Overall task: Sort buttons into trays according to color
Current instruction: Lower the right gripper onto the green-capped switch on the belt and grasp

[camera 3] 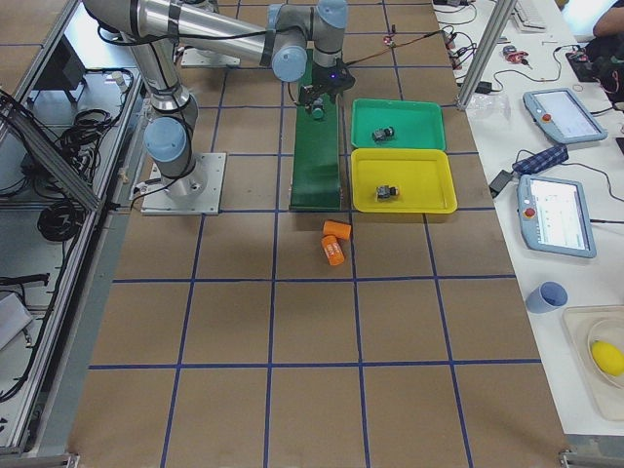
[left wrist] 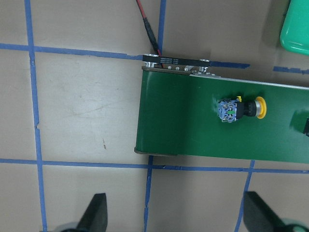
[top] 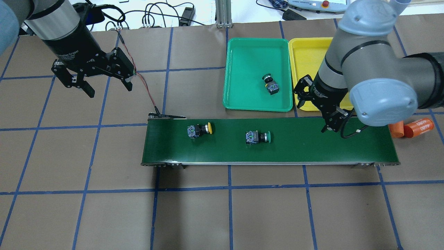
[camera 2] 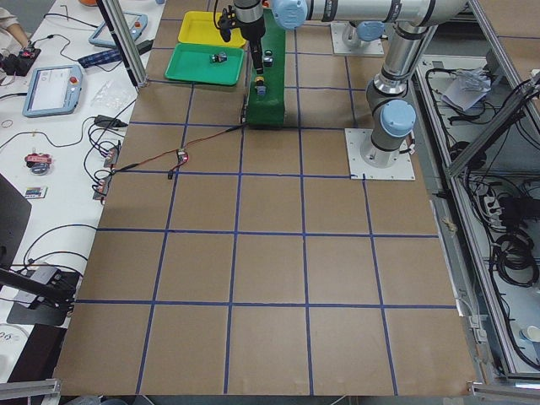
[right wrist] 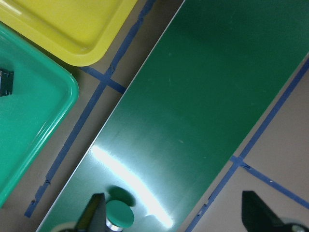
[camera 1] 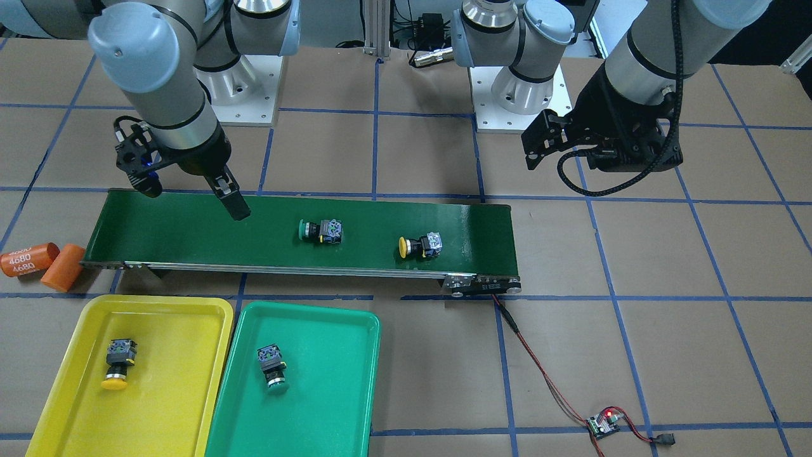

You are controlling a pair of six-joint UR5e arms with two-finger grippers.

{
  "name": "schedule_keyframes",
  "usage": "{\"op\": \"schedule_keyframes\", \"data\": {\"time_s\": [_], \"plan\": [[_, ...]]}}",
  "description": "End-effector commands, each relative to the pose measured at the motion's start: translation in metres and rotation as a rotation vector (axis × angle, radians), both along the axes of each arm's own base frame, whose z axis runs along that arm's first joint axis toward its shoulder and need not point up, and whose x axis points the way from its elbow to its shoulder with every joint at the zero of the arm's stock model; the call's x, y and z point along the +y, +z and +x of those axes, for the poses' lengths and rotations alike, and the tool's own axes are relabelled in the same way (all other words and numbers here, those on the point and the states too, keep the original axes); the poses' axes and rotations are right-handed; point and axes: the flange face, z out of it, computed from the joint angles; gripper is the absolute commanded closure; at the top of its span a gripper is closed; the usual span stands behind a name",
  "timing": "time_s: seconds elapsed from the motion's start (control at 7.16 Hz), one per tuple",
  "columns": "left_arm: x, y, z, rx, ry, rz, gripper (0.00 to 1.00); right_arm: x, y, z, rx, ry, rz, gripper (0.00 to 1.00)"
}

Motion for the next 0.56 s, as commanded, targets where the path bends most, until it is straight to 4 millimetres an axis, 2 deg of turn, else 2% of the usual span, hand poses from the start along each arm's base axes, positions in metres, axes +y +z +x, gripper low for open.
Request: {"op": "schedule_keyframes", "data": {"time_s": [0.0,0.14,0.42], "plan": [[-0.003,0.001,0.001,-0.007,-0.003,-0.038,0.0,-0.008,-0.04,0.048,0.011,-0.105,0.011,0.0],[-0.008,0.002,0.001,-0.01,-0.002,-0.065,0.0,-0.016,-0.059,0.068,0.011,-0.085,-0.015,0.0],[-0.007,0.002,0.001,-0.013,-0.002,-0.067,0.0,-0.025,-0.073,0.073,0.011,-0.088,-0.033,0.0]]}}
